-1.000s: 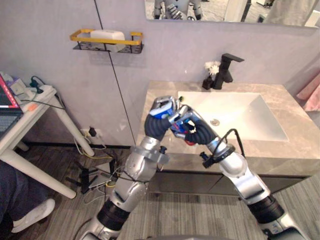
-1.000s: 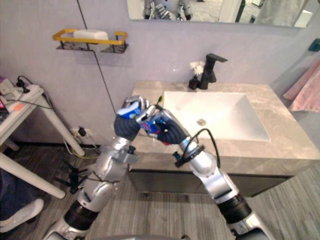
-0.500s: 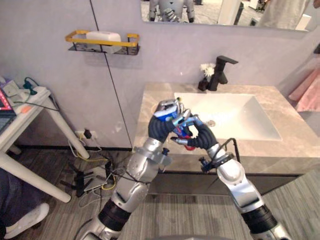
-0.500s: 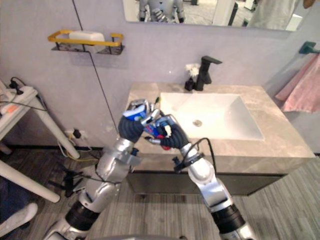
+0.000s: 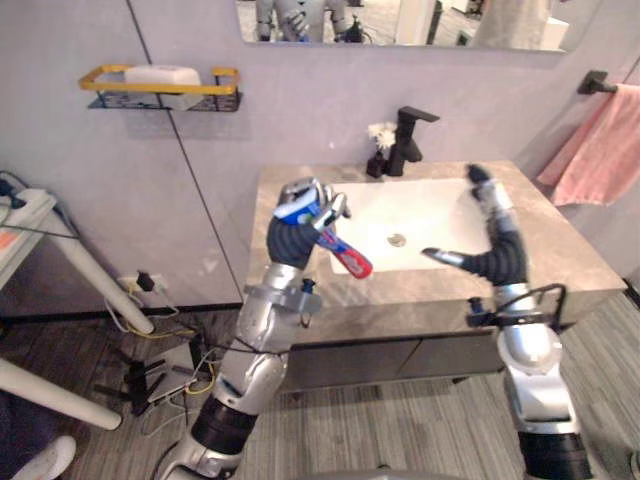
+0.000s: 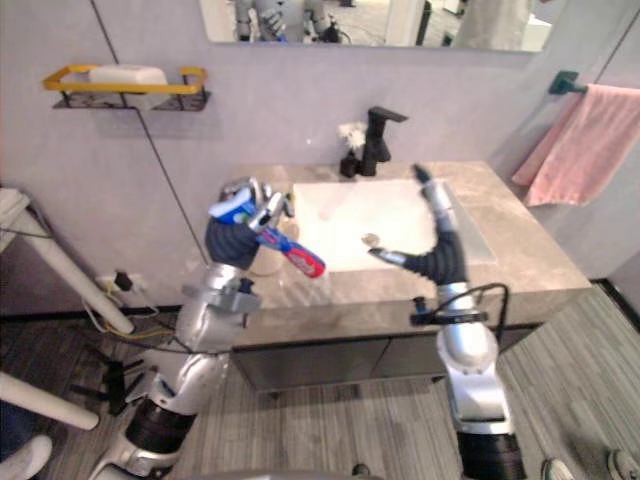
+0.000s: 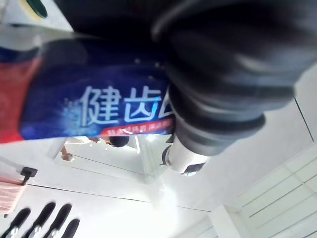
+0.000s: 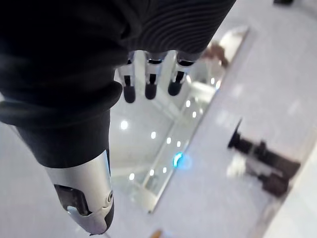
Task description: Organize washtable
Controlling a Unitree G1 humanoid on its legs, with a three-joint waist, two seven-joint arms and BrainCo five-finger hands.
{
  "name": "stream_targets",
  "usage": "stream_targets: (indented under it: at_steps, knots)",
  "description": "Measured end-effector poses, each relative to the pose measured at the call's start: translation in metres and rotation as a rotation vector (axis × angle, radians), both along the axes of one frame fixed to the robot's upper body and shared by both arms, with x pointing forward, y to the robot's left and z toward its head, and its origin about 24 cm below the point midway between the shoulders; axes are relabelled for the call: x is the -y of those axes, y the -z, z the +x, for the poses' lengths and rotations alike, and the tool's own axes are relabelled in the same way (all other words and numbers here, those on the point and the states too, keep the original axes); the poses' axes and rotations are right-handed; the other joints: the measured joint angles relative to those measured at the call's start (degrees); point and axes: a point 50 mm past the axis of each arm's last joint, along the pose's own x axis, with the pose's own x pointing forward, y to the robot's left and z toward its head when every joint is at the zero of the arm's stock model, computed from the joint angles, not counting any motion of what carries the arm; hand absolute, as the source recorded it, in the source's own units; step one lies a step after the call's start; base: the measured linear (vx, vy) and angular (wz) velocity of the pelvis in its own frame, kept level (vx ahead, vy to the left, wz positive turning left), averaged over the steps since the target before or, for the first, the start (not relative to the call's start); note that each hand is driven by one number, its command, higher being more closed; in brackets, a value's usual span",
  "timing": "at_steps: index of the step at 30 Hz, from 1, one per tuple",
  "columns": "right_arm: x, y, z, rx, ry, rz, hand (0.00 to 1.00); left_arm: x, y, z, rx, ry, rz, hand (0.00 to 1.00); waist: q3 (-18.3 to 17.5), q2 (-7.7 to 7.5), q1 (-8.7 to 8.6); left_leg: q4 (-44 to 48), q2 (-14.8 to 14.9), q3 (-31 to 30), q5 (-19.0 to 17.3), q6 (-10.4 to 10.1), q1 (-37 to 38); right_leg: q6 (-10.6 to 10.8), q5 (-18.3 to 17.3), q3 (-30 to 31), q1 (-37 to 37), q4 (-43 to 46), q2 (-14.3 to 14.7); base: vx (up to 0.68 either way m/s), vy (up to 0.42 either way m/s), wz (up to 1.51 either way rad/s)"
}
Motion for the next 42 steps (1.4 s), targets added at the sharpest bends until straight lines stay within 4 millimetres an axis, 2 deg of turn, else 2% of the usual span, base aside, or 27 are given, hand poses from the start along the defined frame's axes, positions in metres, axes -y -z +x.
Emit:
stream_targets:
  at_steps: [3, 6, 8, 10, 12, 15, 17, 22, 25, 28, 31, 34, 42]
  knots:
    - [0.037, 0.006, -0.019, -0.021, 0.191, -0.017, 0.00, -0.003, -0.011, -0.006, 0.067, -0.016, 0.006, 1.00, -0.1, 0.21, -0.17, 0.3, 0.1, 0.9, -0.7, 0.0, 0.3, 0.0, 0.0, 1.2, -0.4, 0.0, 0.1, -0.03, -0.003, -0.20]
    - [0.065, 0.020, -0.037, -0.079, 0.350, -0.009, 0.00, -0.017, -0.022, -0.010, 0.131, -0.085, -0.004, 1.00, -0.5, 0.98, -1.65, 0.3, 0.2, 1.7, -1.1, 0.0, 0.2, 0.0, 0.0, 2.0, -1.1, -0.1, 0.1, -0.01, -0.001, -0.16]
    - [0.078, 0.041, -0.048, -0.171, 0.428, 0.034, 0.00, -0.024, -0.025, -0.010, 0.148, -0.121, -0.003, 1.00, -0.7, 1.25, -2.45, 0.3, 0.2, 2.1, -1.2, -0.1, 0.2, 0.1, 0.0, 2.5, -1.2, -0.1, 0.3, 0.00, -0.005, -0.11]
    - [0.087, 0.082, -0.066, -0.352, 0.484, 0.123, 0.00, -0.028, -0.026, -0.010, 0.156, -0.144, 0.003, 1.00, -0.8, 1.43, -3.10, 0.3, 0.4, 2.6, -1.4, -0.2, 0.2, 0.1, 0.0, 2.9, -1.3, -0.2, 0.6, 0.00, -0.012, -0.11]
    - [0.087, 0.109, -0.079, -0.478, 0.495, 0.189, 0.00, -0.029, -0.027, -0.010, 0.167, -0.159, 0.015, 1.00, -0.8, 1.60, -3.14, 0.3, 0.5, 2.8, -1.4, -0.2, 0.2, 0.1, 0.0, 3.1, -1.3, -0.2, 0.7, 0.01, -0.021, -0.09]
    - [0.078, 0.151, -0.098, -0.681, 0.455, 0.300, 0.00, -0.033, -0.029, -0.015, 0.193, -0.181, 0.025, 1.00, -0.8, 2.22, -3.33, 0.4, 0.6, 3.4, -1.7, -0.2, 0.2, 0.1, 0.0, 3.8, -1.4, -0.2, 0.8, -0.02, -0.021, -0.10]
    - [0.061, 0.181, -0.105, -0.842, 0.367, 0.339, 0.00, -0.034, -0.030, -0.015, 0.205, -0.199, 0.048, 1.00, -0.8, 2.33, -3.26, 0.5, 0.8, 3.6, -1.8, 0.0, 0.2, 0.2, 0.1, 4.2, -1.5, -0.1, 0.8, -0.04, -0.020, -0.06]
    - [0.026, 0.229, -0.120, -1.106, 0.187, 0.378, 0.00, -0.047, -0.032, -0.012, 0.212, -0.291, 0.076, 1.00, -0.6, 2.55, -3.19, 1.4, 0.8, 3.5, -2.2, 0.0, 0.1, 0.2, 0.1, 4.2, -1.2, 0.0, 0.6, -0.03, -0.011, 0.00]
    - [0.016, 0.252, -0.134, -1.241, 0.161, 0.409, 0.00, -0.056, -0.031, -0.004, 0.199, -0.367, 0.118, 1.00, -0.4, 2.69, -3.06, 1.7, 0.7, 3.2, -2.3, 0.0, 0.0, 0.2, 0.1, 3.8, -1.0, -0.1, 0.5, -0.03, -0.016, 0.06]
    - [0.011, 0.262, -0.143, -1.299, 0.152, 0.427, 0.00, -0.062, -0.034, 0.002, 0.199, -0.418, 0.132, 1.00, -0.2, 2.41, -3.12, 1.9, 0.5, 2.5, -2.3, 0.0, -0.3, 0.2, 0.1, 3.1, -0.8, -0.1, 0.1, -0.02, -0.012, 0.10]
    - [0.008, 0.267, -0.147, -1.335, 0.148, 0.433, 0.00, -0.062, -0.041, 0.010, 0.220, -0.431, 0.148, 1.00, 0.1, 1.96, -3.08, 2.3, 0.2, 1.8, -2.3, 0.0, -0.7, 0.2, 0.1, 2.5, -0.7, -0.1, -0.2, -0.02, -0.003, 0.14]
    - [-0.002, 0.273, -0.147, -1.372, 0.109, 0.427, 0.00, -0.071, -0.047, 0.015, 0.229, -0.483, 0.154, 1.00, 0.3, 1.56, -3.11, 2.4, 0.1, 1.6, -2.3, 0.0, -0.7, 0.2, 0.1, 2.4, -0.5, -0.1, -0.3, -0.01, -0.001, 0.02]
    - [-0.009, 0.279, -0.148, -1.410, 0.081, 0.418, 0.00, -0.078, -0.040, 0.030, 0.169, -0.521, 0.182, 1.00, 0.6, 1.38, -3.10, 2.5, 0.1, 0.6, -2.3, 0.0, -0.8, 0.2, 0.1, 1.2, 0.2, -0.6, -0.4, -0.01, -0.019, 0.07]
